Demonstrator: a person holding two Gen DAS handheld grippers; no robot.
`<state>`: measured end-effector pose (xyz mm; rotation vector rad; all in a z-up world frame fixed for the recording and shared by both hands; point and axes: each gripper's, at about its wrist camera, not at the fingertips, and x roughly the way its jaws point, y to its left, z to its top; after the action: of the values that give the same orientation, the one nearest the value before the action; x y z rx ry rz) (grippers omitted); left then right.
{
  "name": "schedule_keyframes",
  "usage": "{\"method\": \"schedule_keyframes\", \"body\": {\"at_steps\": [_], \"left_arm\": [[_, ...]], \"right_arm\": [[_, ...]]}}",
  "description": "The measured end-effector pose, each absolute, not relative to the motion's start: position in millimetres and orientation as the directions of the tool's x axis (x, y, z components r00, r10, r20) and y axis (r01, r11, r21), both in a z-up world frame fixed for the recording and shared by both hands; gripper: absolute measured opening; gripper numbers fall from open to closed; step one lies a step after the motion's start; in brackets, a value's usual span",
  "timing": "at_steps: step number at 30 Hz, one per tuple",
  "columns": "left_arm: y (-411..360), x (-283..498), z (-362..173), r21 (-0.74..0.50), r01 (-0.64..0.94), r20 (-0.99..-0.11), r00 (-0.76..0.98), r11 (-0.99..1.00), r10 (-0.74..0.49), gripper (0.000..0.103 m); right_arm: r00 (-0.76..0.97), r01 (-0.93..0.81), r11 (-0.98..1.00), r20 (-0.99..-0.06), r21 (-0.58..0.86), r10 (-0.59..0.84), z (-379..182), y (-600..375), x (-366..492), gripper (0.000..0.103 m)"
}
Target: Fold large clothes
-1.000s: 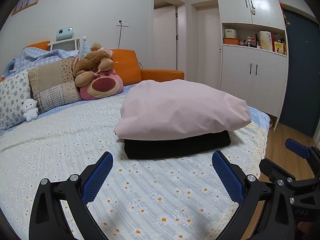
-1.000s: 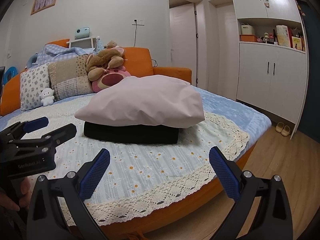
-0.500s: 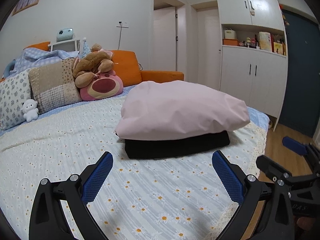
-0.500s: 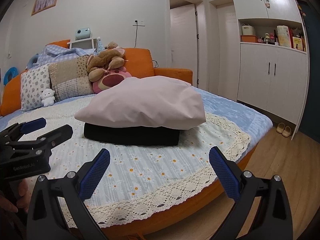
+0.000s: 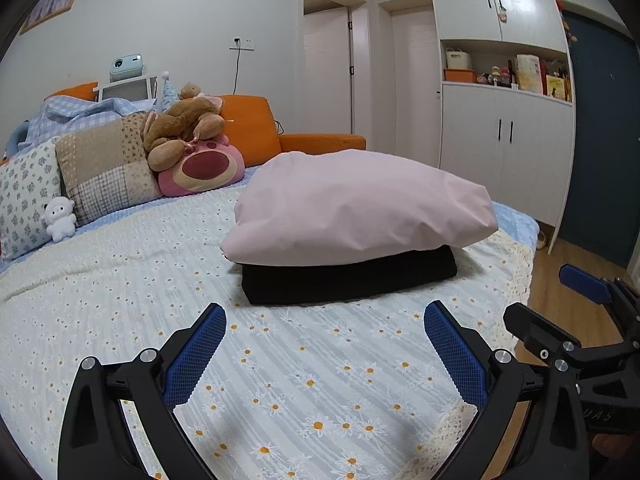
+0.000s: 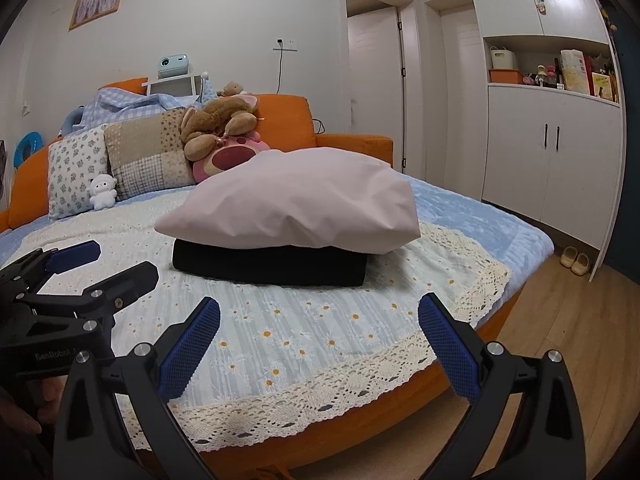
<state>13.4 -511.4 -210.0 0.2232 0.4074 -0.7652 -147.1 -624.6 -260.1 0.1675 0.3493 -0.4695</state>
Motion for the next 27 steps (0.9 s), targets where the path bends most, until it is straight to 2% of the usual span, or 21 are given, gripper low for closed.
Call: {"method": "schedule_keyframes", "body": {"at_steps": [13,17,27], "left_arm": [[-510.4,10.1,-212.6,0.039,0.706,-0.423,0.653,0.708,-0.628,0.100],[-508.4,15.5,-213.9,-0.016,0.719,-0.435,0.621,0.695,-0.652,0.100],[-509.9,14.0,-212.5,0.004,0.707,-0.415,0.644,0.707,-0.642,0.100]], "right_arm": [[0.836,0.469,0.879,-0.365,0.086,-0.410,-262.9,-624.8,-148.3,0.098],[0.838,0.466,0.879,-0.369,0.098,-0.403,-263.8,-626.8,-148.2,0.098],[0.834,0.467,0.881,-0.370,0.080,-0.409,-264.0,-621.9,-147.8,0.098]]}}
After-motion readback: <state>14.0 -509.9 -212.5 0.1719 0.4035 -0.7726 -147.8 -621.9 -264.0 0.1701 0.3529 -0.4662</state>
